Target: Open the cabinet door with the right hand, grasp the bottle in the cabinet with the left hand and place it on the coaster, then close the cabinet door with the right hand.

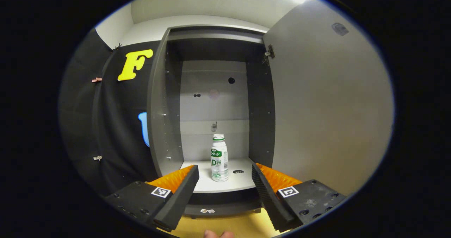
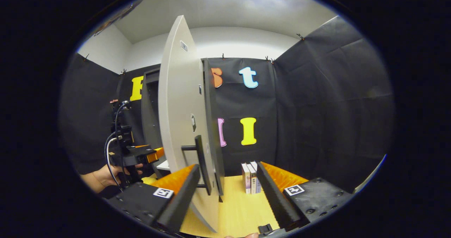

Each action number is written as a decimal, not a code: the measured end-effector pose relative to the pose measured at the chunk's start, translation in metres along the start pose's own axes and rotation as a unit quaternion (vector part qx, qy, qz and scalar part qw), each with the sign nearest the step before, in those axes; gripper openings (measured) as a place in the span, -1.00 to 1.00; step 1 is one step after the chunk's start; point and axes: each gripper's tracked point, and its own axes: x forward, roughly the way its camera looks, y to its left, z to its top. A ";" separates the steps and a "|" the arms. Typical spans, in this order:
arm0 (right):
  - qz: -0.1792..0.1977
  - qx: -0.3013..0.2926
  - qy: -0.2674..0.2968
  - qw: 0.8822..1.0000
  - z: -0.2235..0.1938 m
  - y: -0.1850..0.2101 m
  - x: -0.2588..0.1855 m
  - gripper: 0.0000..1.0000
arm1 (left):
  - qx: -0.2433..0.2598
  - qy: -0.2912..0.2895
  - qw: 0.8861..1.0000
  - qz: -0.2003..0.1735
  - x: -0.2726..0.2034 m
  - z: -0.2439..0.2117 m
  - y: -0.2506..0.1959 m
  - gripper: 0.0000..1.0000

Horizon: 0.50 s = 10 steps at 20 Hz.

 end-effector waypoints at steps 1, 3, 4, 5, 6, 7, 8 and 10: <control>-0.006 -0.008 -0.004 1.000 0.003 -0.005 -0.006 0.97 | 0.005 -0.002 1.000 0.000 0.010 0.001 -0.001 0.89; -0.010 -0.030 -0.003 1.000 -0.002 -0.011 -0.002 0.95 | 0.002 0.003 1.000 -0.005 0.033 -0.006 -0.004 0.84; -0.014 -0.040 0.000 0.999 -0.006 -0.017 0.000 0.95 | -0.001 0.005 1.000 -0.004 0.043 -0.010 -0.004 0.89; -0.018 -0.044 0.005 0.999 -0.011 -0.022 0.002 0.95 | -0.001 0.011 1.000 -0.001 0.055 -0.013 -0.004 0.89; -0.025 -0.043 0.013 0.999 -0.014 -0.028 0.004 0.94 | 0.001 0.016 1.000 0.006 0.067 -0.017 -0.001 0.89; -0.030 -0.040 0.015 0.999 -0.014 -0.031 0.006 0.96 | 0.003 0.020 1.000 0.011 0.077 -0.019 0.000 0.89; -0.035 -0.037 0.013 0.999 -0.013 -0.035 0.008 0.97 | 0.004 0.021 1.000 0.017 0.088 -0.022 0.002 0.89; -0.041 -0.029 0.012 0.999 -0.014 -0.044 0.013 1.00 | 0.001 0.023 0.999 0.029 0.111 -0.028 0.007 0.84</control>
